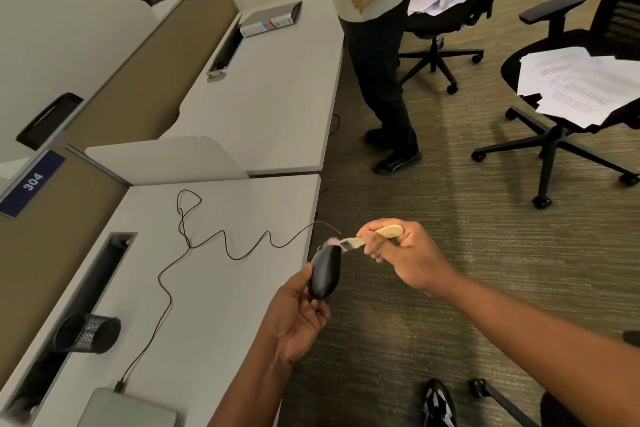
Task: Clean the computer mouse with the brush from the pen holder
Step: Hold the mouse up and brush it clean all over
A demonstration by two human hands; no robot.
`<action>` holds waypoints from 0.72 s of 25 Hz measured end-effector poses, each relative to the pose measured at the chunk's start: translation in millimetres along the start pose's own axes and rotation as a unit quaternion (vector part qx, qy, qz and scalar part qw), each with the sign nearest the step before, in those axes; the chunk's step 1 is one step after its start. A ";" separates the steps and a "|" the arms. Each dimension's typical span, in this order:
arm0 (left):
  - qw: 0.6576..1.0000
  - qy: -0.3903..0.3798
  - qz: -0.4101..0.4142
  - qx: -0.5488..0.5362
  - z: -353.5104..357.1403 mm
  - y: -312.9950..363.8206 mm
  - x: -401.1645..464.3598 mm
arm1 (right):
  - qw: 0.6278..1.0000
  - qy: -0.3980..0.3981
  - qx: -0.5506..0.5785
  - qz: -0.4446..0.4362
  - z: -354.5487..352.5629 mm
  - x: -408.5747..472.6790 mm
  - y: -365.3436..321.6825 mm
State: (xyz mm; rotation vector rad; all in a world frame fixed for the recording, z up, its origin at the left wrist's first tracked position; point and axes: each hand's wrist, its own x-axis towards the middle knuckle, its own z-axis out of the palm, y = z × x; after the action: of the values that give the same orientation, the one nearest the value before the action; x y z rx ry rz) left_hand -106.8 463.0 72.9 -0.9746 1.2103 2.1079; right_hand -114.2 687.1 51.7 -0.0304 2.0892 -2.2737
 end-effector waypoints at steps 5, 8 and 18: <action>1.000 0.014 0.020 -0.020 9.0 6.8 0.4 | 0.999 -0.047 0.020 0.005 1.2 -4.2 -4.7; 0.999 0.023 0.019 -0.025 7.4 10.5 3.3 | 0.993 -0.108 0.054 0.019 0.7 -7.2 -3.7; 0.998 -0.001 0.037 -0.045 16.8 13.6 -6.8 | 0.991 0.050 0.114 -0.057 8.2 -5.8 -6.9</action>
State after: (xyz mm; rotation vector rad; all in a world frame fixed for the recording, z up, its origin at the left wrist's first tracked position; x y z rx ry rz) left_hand -118.1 470.8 91.0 -0.9792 1.1766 2.2373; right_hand -108.2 679.8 59.5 -0.0283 1.9022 -2.6208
